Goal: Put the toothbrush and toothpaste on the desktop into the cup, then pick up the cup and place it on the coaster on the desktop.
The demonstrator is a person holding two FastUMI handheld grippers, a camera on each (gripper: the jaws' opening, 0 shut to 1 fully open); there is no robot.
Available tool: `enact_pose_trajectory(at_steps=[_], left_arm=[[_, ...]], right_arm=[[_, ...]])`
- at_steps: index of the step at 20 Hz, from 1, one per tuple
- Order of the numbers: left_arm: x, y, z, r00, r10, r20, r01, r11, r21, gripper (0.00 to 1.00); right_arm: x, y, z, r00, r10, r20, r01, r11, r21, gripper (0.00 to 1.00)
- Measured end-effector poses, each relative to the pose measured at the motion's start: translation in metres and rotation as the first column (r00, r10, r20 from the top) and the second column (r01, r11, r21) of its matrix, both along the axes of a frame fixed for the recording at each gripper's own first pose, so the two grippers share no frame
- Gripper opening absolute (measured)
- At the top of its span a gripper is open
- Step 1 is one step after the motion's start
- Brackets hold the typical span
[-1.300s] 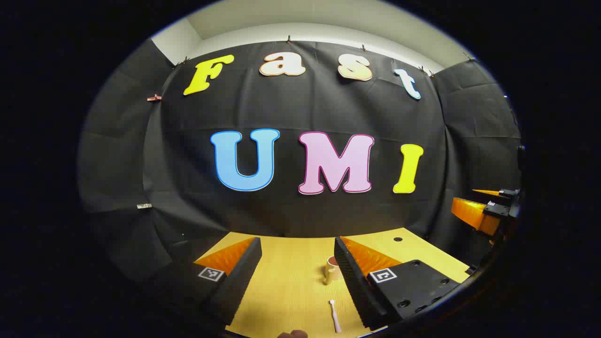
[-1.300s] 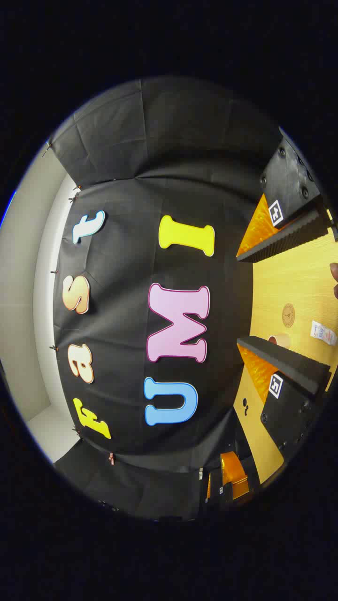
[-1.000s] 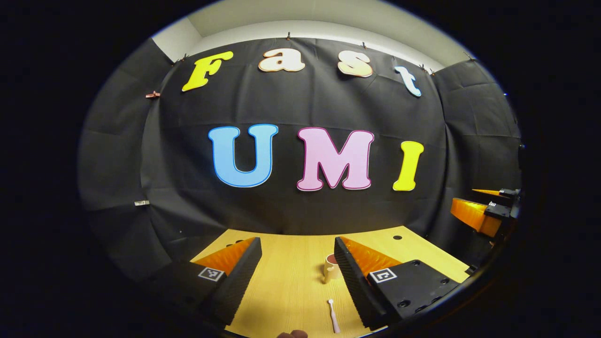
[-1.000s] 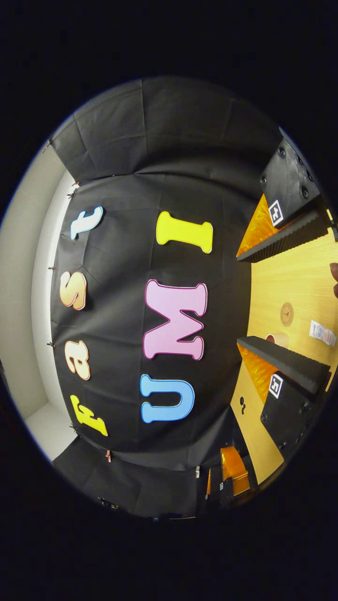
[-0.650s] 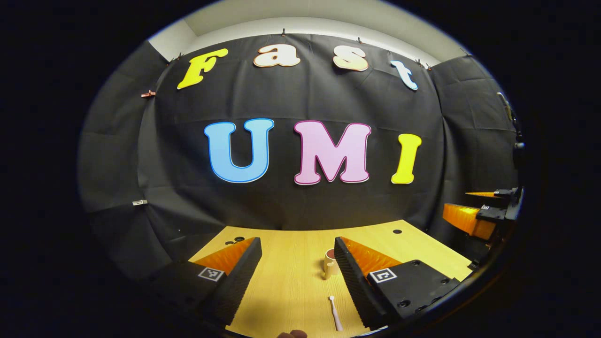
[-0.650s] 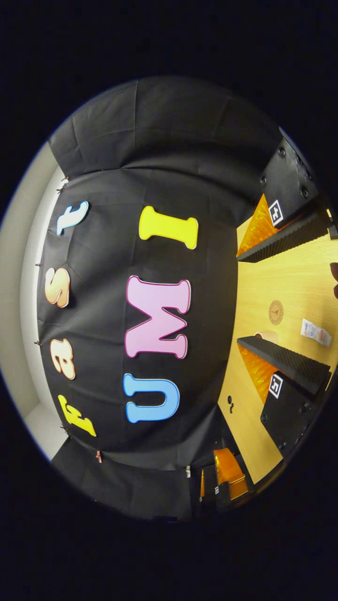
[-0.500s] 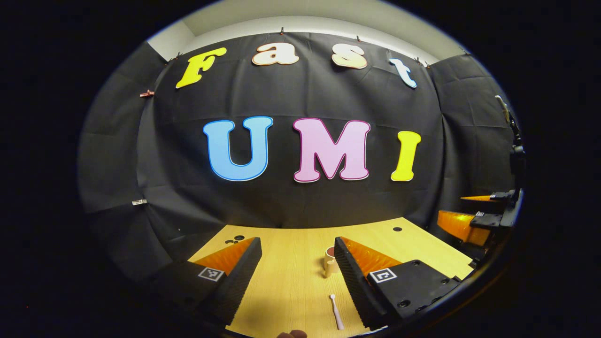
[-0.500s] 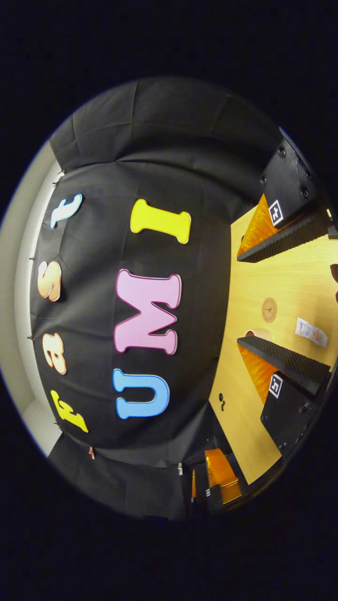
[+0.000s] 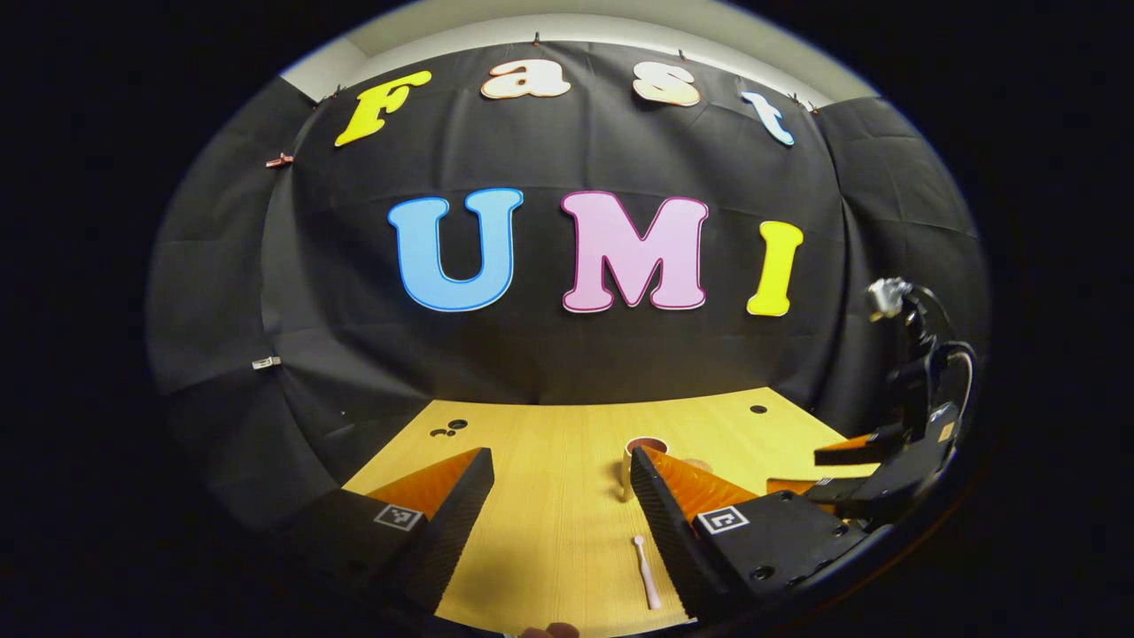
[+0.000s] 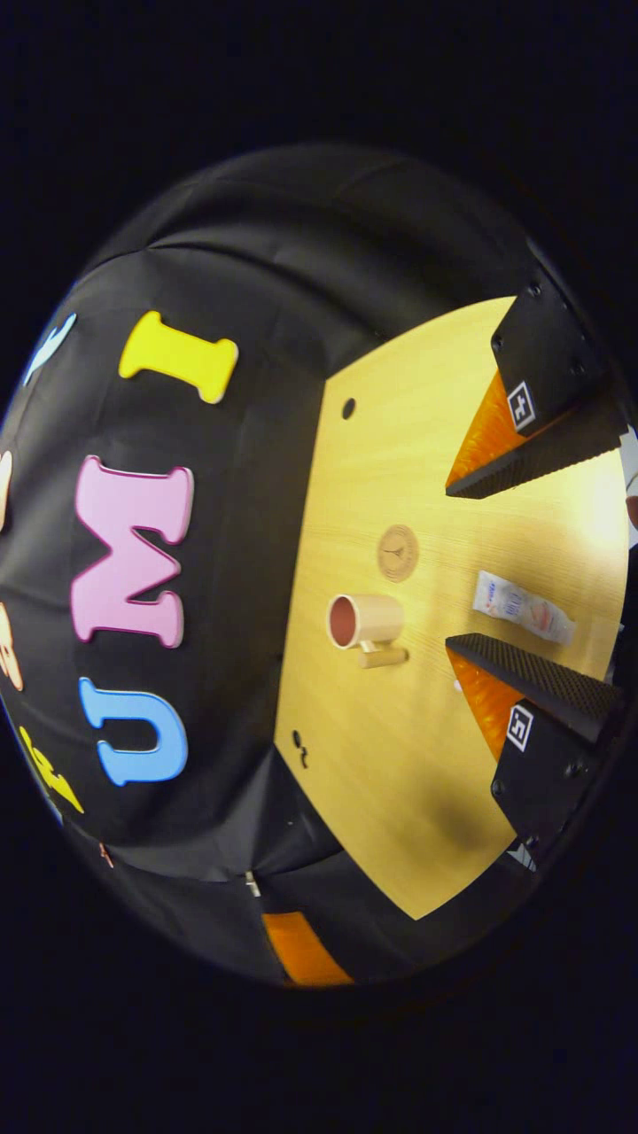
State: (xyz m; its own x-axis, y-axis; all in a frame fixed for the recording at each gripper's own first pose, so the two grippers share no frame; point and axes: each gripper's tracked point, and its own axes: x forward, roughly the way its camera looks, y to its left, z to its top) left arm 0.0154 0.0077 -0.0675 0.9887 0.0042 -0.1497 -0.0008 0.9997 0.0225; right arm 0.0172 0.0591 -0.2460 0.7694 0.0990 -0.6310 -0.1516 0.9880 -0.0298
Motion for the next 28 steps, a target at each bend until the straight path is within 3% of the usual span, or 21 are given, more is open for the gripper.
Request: enact_pose_trajectory(at_steps=[5, 10, 20, 25, 26, 28], left_arm=[[0.002, 0.0, -0.019, 0.999, -0.007, -0.032, 0.007, 1.0, -0.006, 0.96], [-0.003, 0.0, -0.034, 0.998, -0.012, -0.063, 0.011, 1.0, -0.013, 0.96], [-0.006, 0.01, -0.054, 0.995, 0.035, -0.097, -0.038, 0.999, -0.029, 0.96], [-0.002, 0.013, -0.064, 0.992, 0.063, -0.111, -0.068, 0.997, -0.04, 0.96], [-0.001, 0.013, -0.068, 0.991, 0.065, -0.12, -0.071, 0.996, -0.045, 0.96], [0.002, 0.01, -0.077, 0.987, 0.067, -0.147, -0.077, 0.995, -0.058, 0.96]], right_arm=[[-0.009, 0.016, -0.063, 0.984, -0.008, -0.179, 0.01, 1.0, 0.016, 0.94], [-0.014, 0.023, -0.114, 0.937, -0.069, -0.343, 0.081, 0.997, 0.02, 0.94], [-0.022, 0.029, -0.162, 0.856, -0.095, -0.508, 0.107, 0.994, -0.005, 0.88], [-0.018, 0.027, -0.167, 0.837, -0.109, -0.536, 0.126, 0.992, -0.005, 0.7], [-0.017, 0.025, -0.166, 0.831, -0.114, -0.544, 0.133, 0.991, -0.005, 0.53], [-0.019, 0.023, -0.168, 0.827, -0.105, -0.552, 0.128, 0.992, 0.003, 0.46]])
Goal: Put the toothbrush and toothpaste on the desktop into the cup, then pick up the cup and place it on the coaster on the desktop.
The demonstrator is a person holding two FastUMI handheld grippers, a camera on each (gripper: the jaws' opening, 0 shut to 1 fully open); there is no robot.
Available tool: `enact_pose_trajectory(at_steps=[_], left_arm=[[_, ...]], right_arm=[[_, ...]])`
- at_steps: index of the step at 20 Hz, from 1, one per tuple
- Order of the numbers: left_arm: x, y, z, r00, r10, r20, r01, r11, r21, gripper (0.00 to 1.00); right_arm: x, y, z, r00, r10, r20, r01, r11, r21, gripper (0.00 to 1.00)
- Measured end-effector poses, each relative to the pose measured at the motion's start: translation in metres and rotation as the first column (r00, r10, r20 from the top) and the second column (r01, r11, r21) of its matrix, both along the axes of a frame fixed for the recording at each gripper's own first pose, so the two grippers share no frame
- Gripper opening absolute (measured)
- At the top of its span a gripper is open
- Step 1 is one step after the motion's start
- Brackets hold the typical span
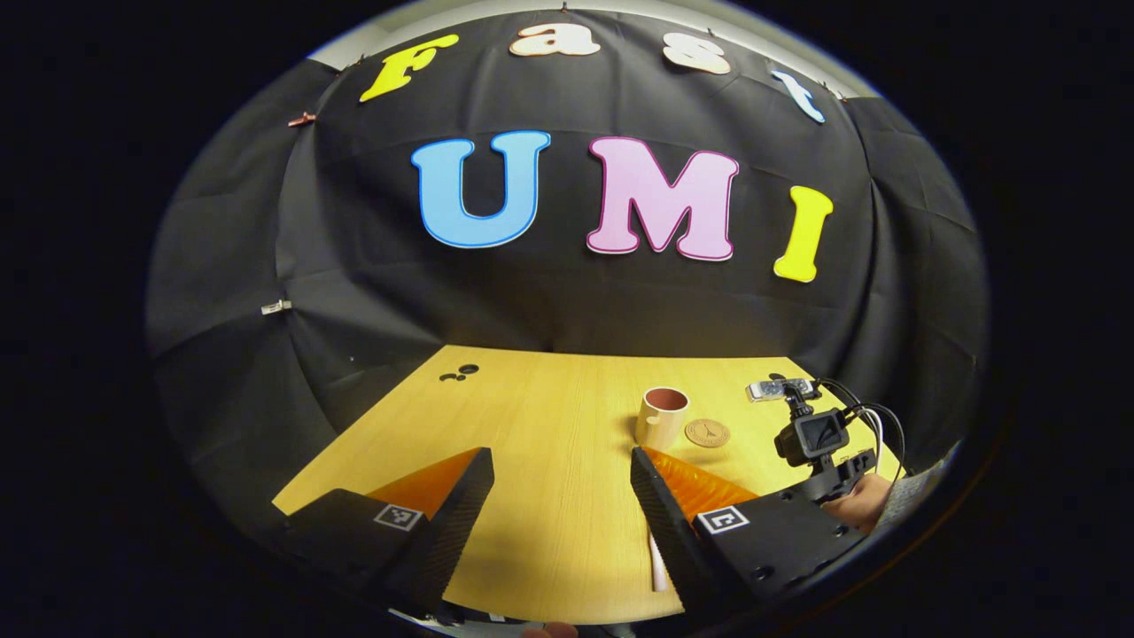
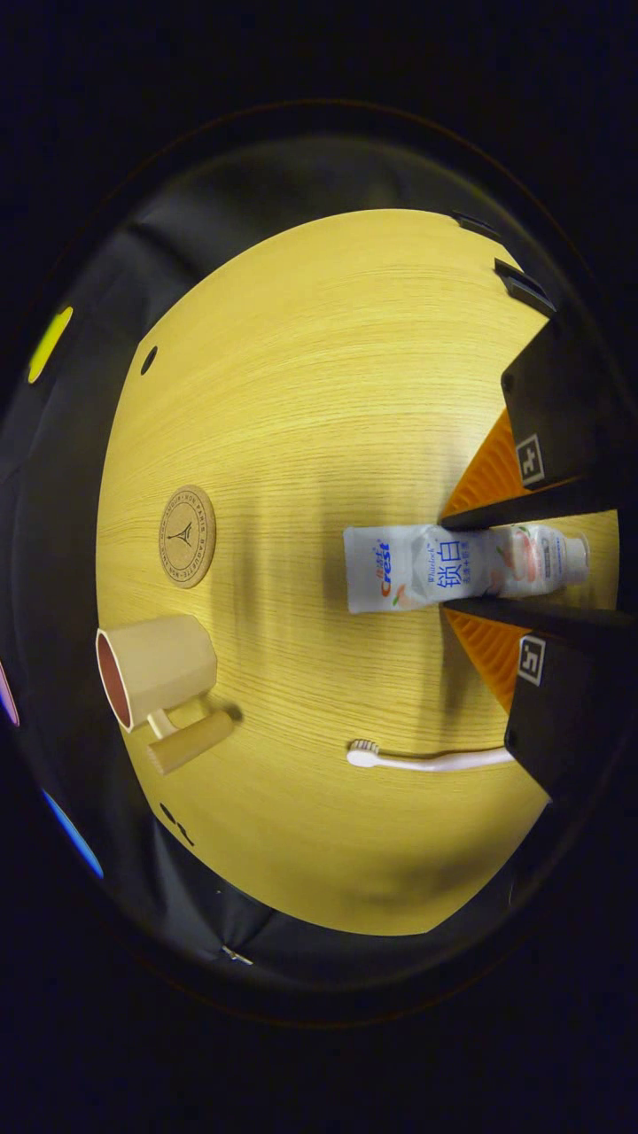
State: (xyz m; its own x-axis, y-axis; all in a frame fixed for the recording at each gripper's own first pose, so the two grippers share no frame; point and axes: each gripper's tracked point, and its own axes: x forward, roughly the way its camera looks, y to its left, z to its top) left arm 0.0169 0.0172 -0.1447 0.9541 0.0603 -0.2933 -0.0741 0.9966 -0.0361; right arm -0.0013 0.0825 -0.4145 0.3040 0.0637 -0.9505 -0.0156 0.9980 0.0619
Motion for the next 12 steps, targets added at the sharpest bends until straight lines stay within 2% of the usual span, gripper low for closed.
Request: enact_pose_trajectory(at_steps=[3, 4, 6, 7, 8, 12], left_arm=[[0.003, -0.013, -0.024, 0.997, -0.013, -0.073, 0.011, 0.999, -0.033, 0.96], [0.005, -0.017, -0.032, 0.994, -0.018, -0.105, 0.014, 0.999, -0.043, 0.97], [0.009, -0.028, -0.05, 0.985, -0.036, -0.166, 0.024, 0.997, -0.07, 0.97], [0.013, -0.034, -0.059, 0.98, -0.045, -0.195, 0.03, 0.996, -0.081, 0.97], [0.017, -0.039, -0.065, 0.974, -0.05, -0.22, 0.032, 0.996, -0.084, 0.97], [0.03, -0.063, -0.103, 0.937, -0.099, -0.334, 0.073, 0.993, -0.09, 0.94]], right_arm=[[-0.001, -0.001, 0.002, 0.999, 0.032, -0.001, -0.032, 0.999, 0.021, 0.37], [0.003, 0.0, 0.002, 0.999, 0.033, 0.009, -0.033, 0.999, 0.037, 0.37], [-0.001, -0.003, 0.004, 0.999, 0.032, 0.022, -0.034, 0.996, 0.079, 0.26], [0.0, -0.004, 0.007, 0.999, 0.027, 0.038, -0.03, 0.994, 0.102, 0.26], [0.001, -0.005, 0.013, 0.998, 0.018, 0.063, -0.026, 0.991, 0.134, 0.31], [0.009, -0.019, 0.048, 0.986, 0.018, 0.167, -0.056, 0.973, 0.225, 0.31]])
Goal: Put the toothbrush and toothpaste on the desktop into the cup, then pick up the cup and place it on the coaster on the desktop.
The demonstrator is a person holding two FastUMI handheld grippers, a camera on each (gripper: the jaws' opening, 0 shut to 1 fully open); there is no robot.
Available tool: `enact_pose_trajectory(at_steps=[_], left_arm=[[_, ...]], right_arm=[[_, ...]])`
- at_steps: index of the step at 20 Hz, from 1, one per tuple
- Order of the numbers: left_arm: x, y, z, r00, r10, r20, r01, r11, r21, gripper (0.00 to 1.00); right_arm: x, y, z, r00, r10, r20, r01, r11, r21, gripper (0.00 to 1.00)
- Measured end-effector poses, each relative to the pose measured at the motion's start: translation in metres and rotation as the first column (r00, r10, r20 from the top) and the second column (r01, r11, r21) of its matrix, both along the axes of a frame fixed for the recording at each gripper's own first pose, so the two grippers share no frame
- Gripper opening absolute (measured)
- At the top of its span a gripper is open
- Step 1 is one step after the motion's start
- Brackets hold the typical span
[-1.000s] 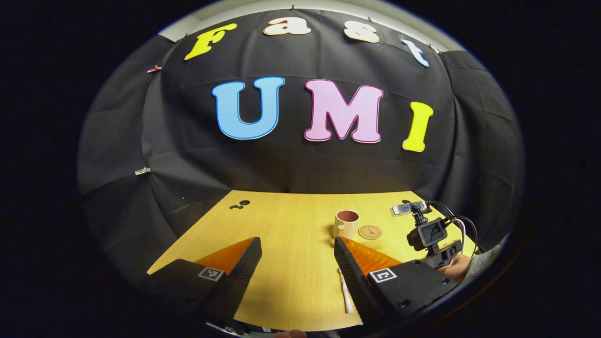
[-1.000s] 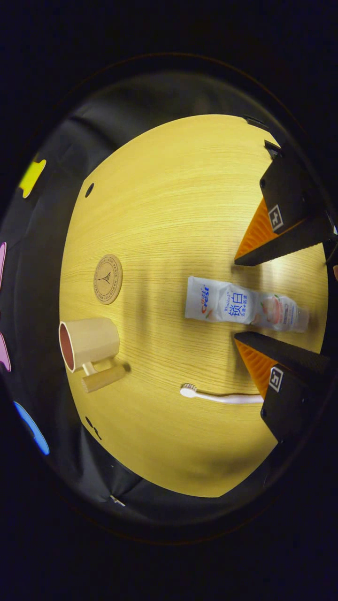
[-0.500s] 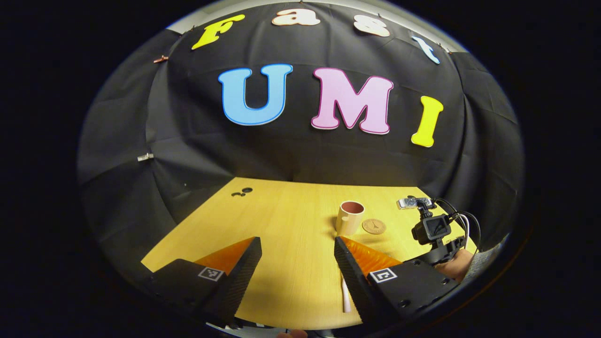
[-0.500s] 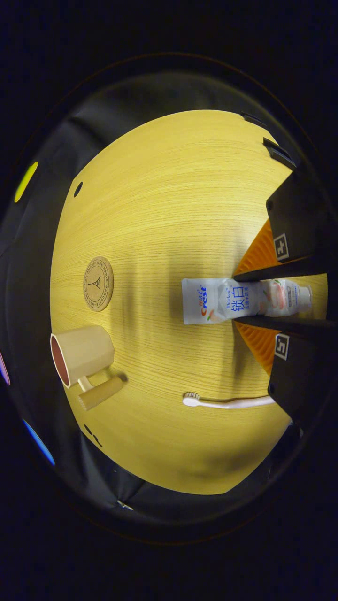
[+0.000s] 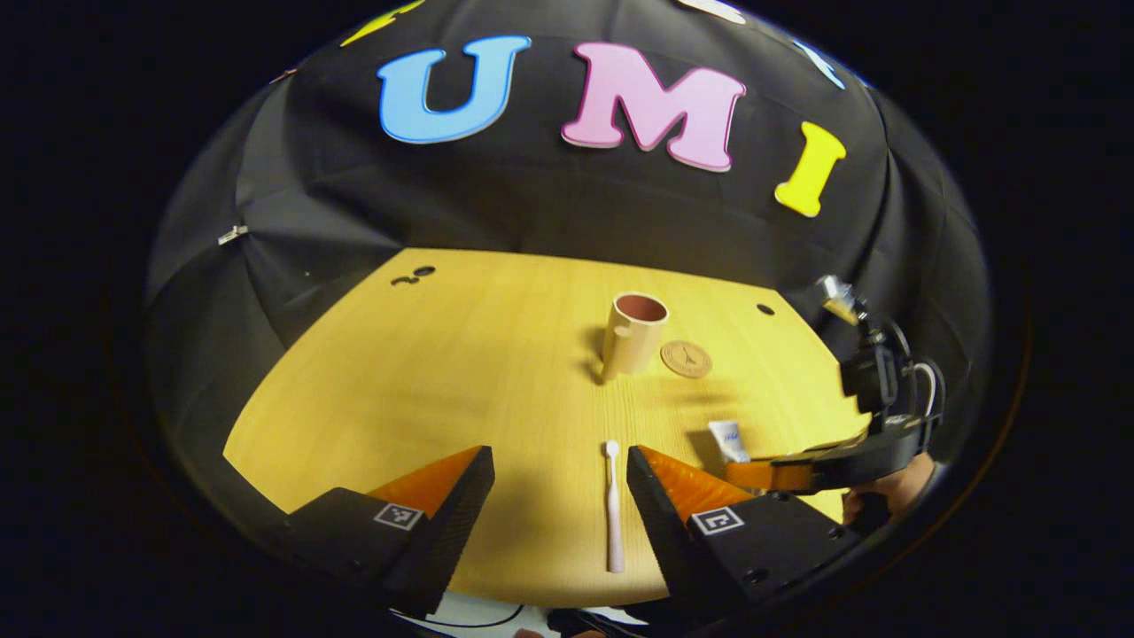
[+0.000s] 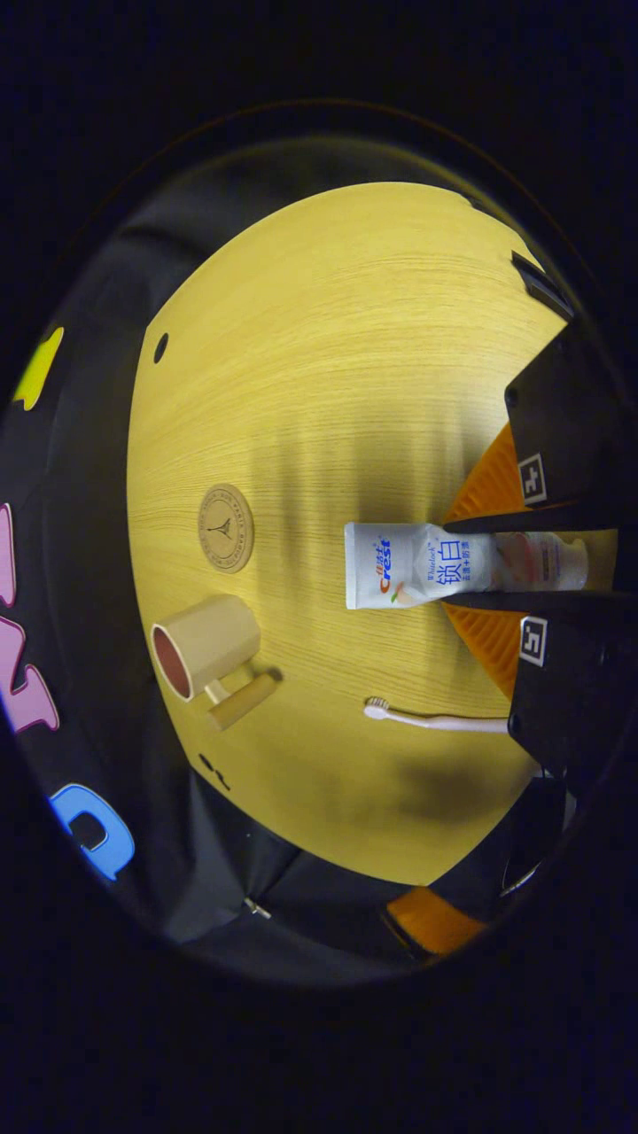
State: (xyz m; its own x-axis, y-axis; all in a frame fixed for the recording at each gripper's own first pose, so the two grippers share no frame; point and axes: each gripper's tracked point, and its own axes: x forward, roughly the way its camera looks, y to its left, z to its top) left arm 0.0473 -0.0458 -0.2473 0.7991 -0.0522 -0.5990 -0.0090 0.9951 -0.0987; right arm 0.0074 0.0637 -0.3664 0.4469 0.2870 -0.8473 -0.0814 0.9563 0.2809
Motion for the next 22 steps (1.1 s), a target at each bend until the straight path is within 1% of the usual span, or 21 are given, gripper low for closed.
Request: enact_pose_trajectory(at_steps=[1, 3, 6, 11, 15, 16, 19, 21, 22], left_arm=[[0.004, -0.008, -0.01, 1.0, -0.023, -0.021, 0.023, 1.0, 0.006, 0.94], [0.011, -0.017, -0.029, 0.996, -0.054, -0.065, 0.057, 0.997, 0.045, 0.94], [0.019, -0.033, -0.056, 0.987, -0.08, -0.137, 0.091, 0.993, 0.074, 0.93], [0.029, -0.043, -0.099, 0.97, -0.04, -0.239, 0.067, 0.992, 0.106, 0.9], [0.028, -0.045, -0.114, 0.962, -0.015, -0.274, 0.055, 0.989, 0.139, 0.8], [0.026, -0.044, -0.121, 0.958, -0.009, -0.287, 0.053, 0.988, 0.146, 0.76], [0.025, -0.046, -0.124, 0.956, -0.01, -0.294, 0.061, 0.984, 0.165, 0.73], [0.027, -0.051, -0.128, 0.957, -0.027, -0.289, 0.076, 0.985, 0.157, 0.65], [0.029, -0.052, -0.128, 0.958, -0.037, -0.286, 0.083, 0.985, 0.151, 0.56]], right_arm=[[0.003, -0.004, 0.008, 1.0, 0.008, 0.026, -0.008, 1.0, 0.014, 0.31], [0.008, -0.014, 0.025, 0.997, 0.025, 0.077, -0.027, 0.999, 0.032, 0.31], [0.017, -0.03, 0.044, 0.991, 0.029, 0.128, -0.036, 0.998, 0.055, 0.31], [0.036, -0.049, 0.056, 0.988, 0.03, 0.15, -0.045, 0.994, 0.095, 0.3], [0.049, -0.06, 0.051, 0.988, 0.05, 0.147, -0.067, 0.991, 0.115, 0.3], [0.051, -0.062, 0.05, 0.988, 0.056, 0.146, -0.073, 0.99, 0.117, 0.31], [0.055, -0.07, 0.048, 0.985, 0.07, 0.155, -0.087, 0.991, 0.106, 0.3], [0.054, -0.07, 0.048, 0.985, 0.073, 0.156, -0.09, 0.991, 0.104, 0.3], [0.053, -0.071, 0.048, 0.985, 0.07, 0.158, -0.087, 0.991, 0.104, 0.3]])
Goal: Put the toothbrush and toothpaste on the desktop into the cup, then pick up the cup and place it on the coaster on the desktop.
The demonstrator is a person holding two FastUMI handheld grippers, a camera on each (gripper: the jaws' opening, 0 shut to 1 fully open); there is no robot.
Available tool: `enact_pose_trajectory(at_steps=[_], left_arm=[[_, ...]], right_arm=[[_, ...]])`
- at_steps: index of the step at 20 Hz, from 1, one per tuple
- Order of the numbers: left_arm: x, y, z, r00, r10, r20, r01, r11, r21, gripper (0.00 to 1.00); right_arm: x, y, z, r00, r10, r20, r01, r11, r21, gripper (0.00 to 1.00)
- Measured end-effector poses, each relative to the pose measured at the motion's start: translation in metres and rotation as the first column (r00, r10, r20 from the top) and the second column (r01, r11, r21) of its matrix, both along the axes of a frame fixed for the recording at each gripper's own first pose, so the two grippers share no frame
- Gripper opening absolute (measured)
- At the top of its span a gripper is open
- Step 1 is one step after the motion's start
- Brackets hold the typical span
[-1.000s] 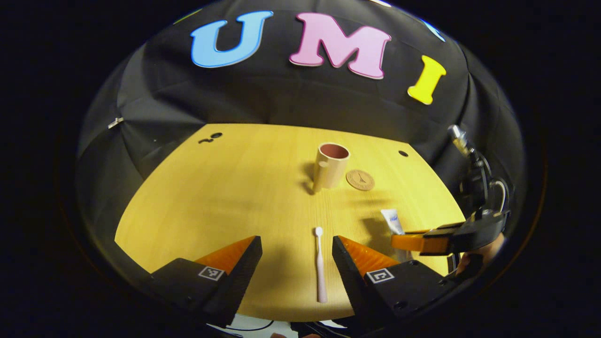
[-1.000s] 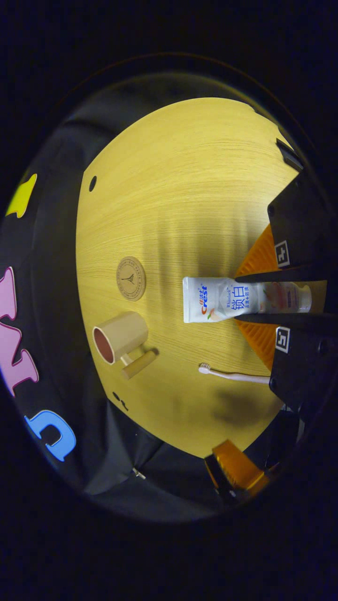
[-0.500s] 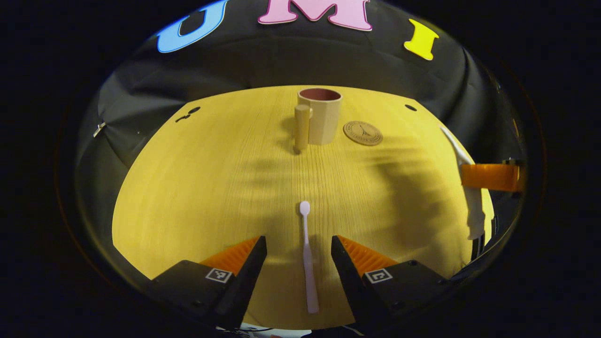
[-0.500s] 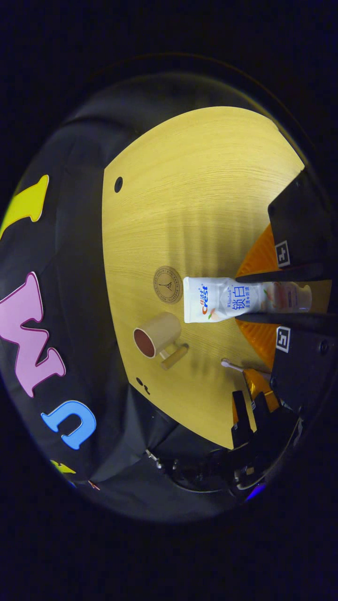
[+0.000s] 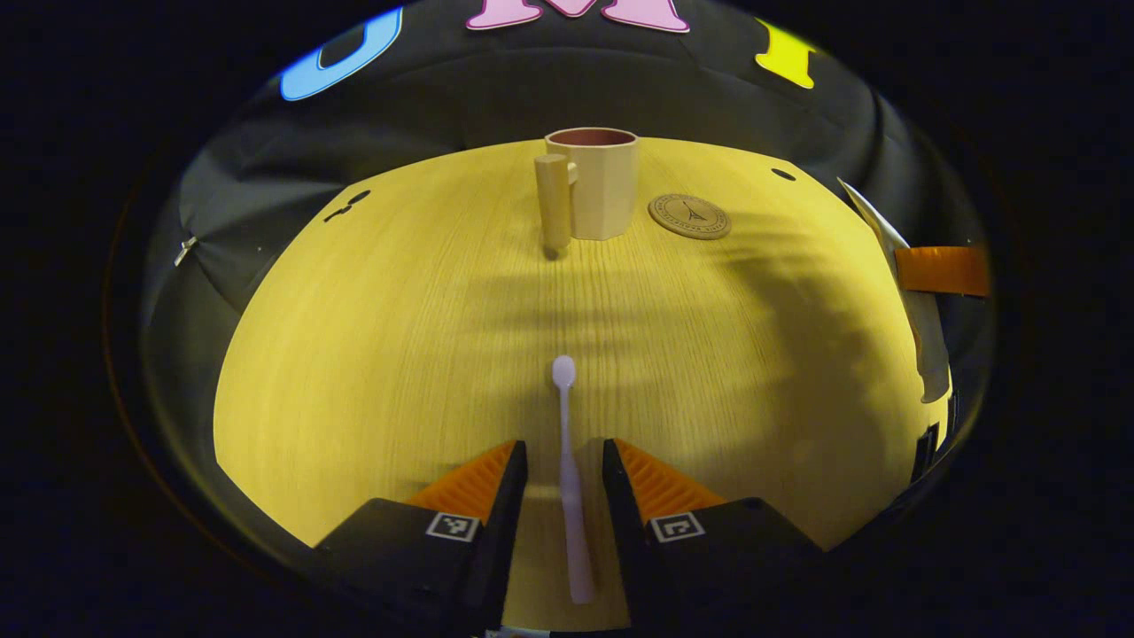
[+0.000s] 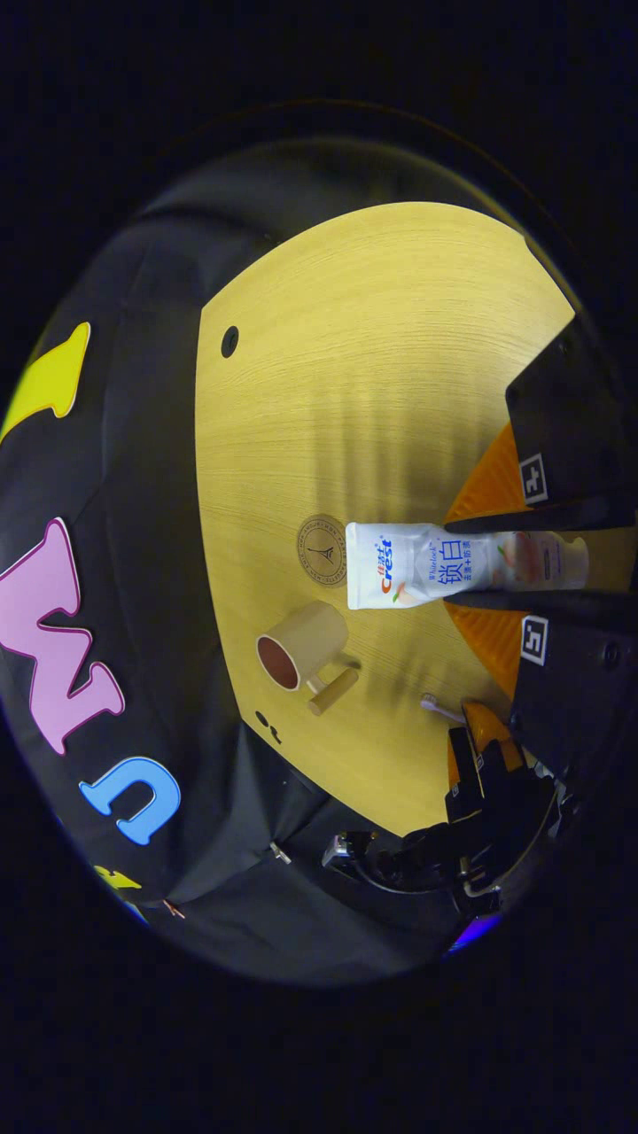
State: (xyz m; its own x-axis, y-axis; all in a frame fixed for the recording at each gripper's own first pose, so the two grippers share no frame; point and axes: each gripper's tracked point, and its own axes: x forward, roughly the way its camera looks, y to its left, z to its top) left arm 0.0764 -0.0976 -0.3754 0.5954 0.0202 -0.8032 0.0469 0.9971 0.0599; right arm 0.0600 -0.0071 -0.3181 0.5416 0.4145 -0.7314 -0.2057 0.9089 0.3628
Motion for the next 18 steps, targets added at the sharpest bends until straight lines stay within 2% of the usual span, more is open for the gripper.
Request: enact_pose_trajectory(at_steps=[4, 5, 6, 8, 13, 18], left_arm=[[0.0, -0.005, -0.001, 1.0, -0.013, -0.017, 0.012, 0.999, -0.034, 0.34], [0.002, -0.003, 0.0, 1.0, -0.012, -0.014, 0.012, 1.0, -0.026, 0.36], [0.003, -0.002, -0.001, 1.0, -0.013, -0.023, 0.012, 1.0, -0.022, 0.22], [0.004, 0.0, 0.001, 0.999, -0.011, -0.037, 0.011, 1.0, -0.017, 0.12], [0.006, -0.002, 0.004, 0.998, -0.047, -0.038, 0.044, 0.997, -0.069, 0.07], [0.004, 0.002, 0.031, 0.997, -0.065, 0.051, 0.073, 0.983, -0.17, 0.06]], right_arm=[[-0.003, 0.002, 0.003, 1.0, -0.029, 0.007, 0.029, 1.0, 0.008, 0.3], [-0.004, 0.002, 0.004, 0.999, -0.038, 0.008, 0.038, 0.999, 0.01, 0.3], [-0.004, 0.002, 0.003, 0.999, -0.046, 0.008, 0.046, 0.999, 0.01, 0.3], [-0.005, 0.003, 0.004, 0.998, -0.059, 0.012, 0.059, 0.998, 0.011, 0.3], [-0.014, 0.008, 0.013, 0.996, -0.084, 0.033, 0.083, 0.996, 0.019, 0.3], [0.003, 0.025, 0.052, 0.981, -0.154, 0.116, 0.136, 0.979, 0.151, 0.3]])
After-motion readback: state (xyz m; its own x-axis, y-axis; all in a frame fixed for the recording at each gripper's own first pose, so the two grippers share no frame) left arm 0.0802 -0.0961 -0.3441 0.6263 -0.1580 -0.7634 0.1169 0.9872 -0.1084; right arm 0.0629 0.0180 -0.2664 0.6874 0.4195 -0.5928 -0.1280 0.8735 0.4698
